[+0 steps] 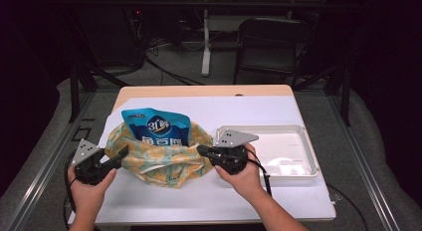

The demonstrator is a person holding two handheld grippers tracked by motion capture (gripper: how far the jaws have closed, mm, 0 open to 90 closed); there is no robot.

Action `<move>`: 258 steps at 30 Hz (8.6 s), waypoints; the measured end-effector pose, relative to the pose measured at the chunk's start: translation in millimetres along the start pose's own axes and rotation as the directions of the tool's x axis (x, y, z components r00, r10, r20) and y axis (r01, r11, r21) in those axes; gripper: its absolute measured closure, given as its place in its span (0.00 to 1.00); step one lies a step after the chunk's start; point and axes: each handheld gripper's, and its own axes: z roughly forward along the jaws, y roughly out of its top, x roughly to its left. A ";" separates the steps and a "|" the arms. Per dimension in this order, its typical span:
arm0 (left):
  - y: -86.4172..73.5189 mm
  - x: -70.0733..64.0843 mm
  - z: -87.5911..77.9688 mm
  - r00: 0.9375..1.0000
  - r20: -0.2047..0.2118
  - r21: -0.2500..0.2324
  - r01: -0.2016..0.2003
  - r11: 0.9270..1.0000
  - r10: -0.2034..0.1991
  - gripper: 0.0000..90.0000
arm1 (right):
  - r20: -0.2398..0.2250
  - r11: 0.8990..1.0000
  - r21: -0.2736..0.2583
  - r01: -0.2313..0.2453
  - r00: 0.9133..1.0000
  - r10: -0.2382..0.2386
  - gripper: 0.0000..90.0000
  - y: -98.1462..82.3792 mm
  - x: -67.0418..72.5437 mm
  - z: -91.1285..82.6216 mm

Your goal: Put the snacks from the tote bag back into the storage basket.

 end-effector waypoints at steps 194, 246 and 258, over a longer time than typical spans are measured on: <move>12.3 38.3 74.7 0.999 -0.029 0.078 0.020 0.997 -0.018 0.99 | 0.189 0.994 0.109 0.001 0.982 -0.022 1.00 -5.4 -26.2 49.4; -34.4 50.5 92.2 0.997 -0.039 0.274 0.074 0.959 -0.066 0.96 | 0.225 0.952 0.258 -0.167 0.968 0.109 1.00 -43.4 -67.7 94.7; -40.5 49.8 93.5 0.998 -0.048 0.312 0.058 0.948 -0.045 0.96 | 0.216 0.941 0.297 -0.163 0.971 0.100 1.00 -46.9 -68.5 97.7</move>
